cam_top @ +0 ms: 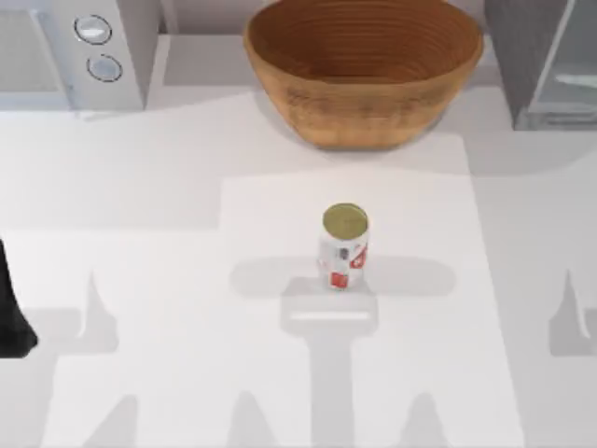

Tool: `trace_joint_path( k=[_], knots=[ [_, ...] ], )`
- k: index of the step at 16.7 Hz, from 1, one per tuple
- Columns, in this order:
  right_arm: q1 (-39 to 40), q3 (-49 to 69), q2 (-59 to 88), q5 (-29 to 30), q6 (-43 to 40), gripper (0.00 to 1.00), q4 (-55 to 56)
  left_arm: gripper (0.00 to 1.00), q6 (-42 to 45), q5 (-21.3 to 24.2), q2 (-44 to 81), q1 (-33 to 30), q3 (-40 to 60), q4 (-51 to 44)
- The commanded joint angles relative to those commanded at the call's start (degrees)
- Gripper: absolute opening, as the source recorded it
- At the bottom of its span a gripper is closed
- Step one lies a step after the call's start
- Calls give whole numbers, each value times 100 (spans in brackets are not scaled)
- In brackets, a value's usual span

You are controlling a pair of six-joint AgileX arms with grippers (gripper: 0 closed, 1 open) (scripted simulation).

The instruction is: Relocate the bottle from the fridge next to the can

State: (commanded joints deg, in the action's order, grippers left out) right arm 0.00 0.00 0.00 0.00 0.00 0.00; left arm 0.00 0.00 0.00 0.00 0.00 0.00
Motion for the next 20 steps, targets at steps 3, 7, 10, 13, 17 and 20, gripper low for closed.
trace_joint_path(
  k=[3, 7, 10, 13, 17, 20],
  knots=[
    [-15, 44, 57, -7, 0, 100, 48, 100, 0, 0, 0, 0, 0, 0],
    [-196, 620, 899, -139, 5, 100, 688, 100, 0, 0, 0, 0, 0, 0],
    [-407, 1340, 2165, -337, 14, 100, 1490, 100, 0, 0, 0, 0, 0, 0],
    [-653, 2183, 3962, -578, 21, 100, 2432, 100, 0, 0, 0, 0, 0, 0],
    [-1006, 3364, 6876, -913, 23, 100, 3753, 100, 0, 0, 0, 0, 0, 0],
    [-1264, 4202, 8974, -1139, 17, 100, 4689, 100, 0, 0, 0, 0, 0, 0]
  ],
)
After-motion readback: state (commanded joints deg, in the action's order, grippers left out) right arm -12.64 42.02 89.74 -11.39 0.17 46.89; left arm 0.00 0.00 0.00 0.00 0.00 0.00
